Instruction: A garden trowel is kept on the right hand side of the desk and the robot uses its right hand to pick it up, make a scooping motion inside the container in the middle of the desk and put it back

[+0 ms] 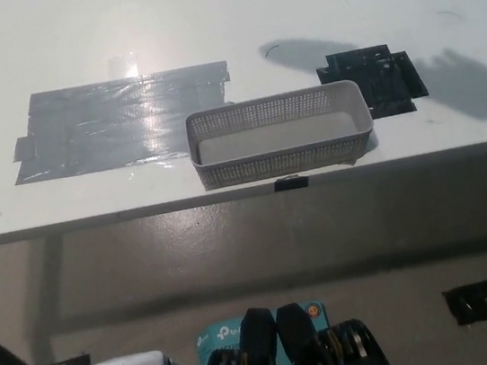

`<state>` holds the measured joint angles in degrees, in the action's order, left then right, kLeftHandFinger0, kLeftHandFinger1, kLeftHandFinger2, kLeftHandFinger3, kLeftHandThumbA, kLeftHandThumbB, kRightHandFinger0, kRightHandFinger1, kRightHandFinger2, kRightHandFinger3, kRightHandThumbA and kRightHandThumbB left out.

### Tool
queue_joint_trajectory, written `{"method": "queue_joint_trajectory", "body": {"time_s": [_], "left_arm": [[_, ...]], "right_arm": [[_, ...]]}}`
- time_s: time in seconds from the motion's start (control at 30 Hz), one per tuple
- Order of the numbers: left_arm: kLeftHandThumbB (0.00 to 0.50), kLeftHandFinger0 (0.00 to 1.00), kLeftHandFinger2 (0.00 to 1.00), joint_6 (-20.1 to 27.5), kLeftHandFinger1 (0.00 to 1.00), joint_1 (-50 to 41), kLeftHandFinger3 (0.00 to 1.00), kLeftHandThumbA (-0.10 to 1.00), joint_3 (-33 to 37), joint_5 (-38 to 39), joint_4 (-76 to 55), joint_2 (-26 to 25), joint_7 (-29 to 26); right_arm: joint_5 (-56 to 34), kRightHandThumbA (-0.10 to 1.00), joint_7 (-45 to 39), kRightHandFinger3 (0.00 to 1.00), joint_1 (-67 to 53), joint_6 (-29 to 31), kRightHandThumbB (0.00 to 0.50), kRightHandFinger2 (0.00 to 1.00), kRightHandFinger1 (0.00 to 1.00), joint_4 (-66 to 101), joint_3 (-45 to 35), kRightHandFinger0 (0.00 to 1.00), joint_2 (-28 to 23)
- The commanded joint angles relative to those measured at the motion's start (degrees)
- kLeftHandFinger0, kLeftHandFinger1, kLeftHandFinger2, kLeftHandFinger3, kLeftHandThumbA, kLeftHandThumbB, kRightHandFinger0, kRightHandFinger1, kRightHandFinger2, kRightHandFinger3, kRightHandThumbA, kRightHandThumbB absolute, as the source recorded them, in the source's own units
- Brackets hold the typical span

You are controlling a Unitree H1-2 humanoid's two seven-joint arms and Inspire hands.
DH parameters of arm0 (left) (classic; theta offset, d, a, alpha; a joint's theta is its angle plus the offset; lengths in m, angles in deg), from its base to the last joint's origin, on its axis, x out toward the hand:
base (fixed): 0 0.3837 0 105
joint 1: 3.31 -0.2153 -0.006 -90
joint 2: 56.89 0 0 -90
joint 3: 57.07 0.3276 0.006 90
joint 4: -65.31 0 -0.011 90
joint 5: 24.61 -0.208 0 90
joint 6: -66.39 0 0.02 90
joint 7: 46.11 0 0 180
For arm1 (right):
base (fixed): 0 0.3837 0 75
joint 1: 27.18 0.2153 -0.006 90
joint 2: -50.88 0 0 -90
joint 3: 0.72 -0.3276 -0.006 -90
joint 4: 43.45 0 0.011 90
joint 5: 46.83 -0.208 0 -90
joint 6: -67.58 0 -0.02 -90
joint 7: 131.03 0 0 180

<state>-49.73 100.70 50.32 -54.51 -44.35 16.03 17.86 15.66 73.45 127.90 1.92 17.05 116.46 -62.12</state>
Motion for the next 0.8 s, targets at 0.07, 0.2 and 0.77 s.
{"method": "queue_joint_trajectory", "body": {"time_s": [0.07, 0.2, 0.77], "left_arm": [[0.5, 1.0, 1.0, -0.8, 1.0, -1.9, 1.0, 1.0, -2.4, 1.3, -0.6, -0.9, -2.0], [0.5, 1.0, 1.0, -0.8, 1.0, -2.9, 1.0, 1.0, -2.8, 1.4, -1.4, -1.2, -2.3], [0.5, 1.0, 1.0, -0.8, 1.0, -4.8, 1.0, 1.0, -4.3, 0.6, -3.2, -1.9, -4.2]], "right_arm": [[0.4, -0.1, -0.1, 0.16, 0.7, -1.0, 0.105, 0.37, 0.0, -3.3, -1.7, 0.0, -3.8], [1.3, -0.1, -1.0, 0.12, -2.7, -3.1, 0.117, 0.09, 0.02, -8.4, -0.3, 0.0, -3.2], [3.7, -0.1, -15.3, 0.16, -9.7, -20.8, 0.0, 0.21, 0.01, -22.9, 7.2, 0.0, 5.9]]}}
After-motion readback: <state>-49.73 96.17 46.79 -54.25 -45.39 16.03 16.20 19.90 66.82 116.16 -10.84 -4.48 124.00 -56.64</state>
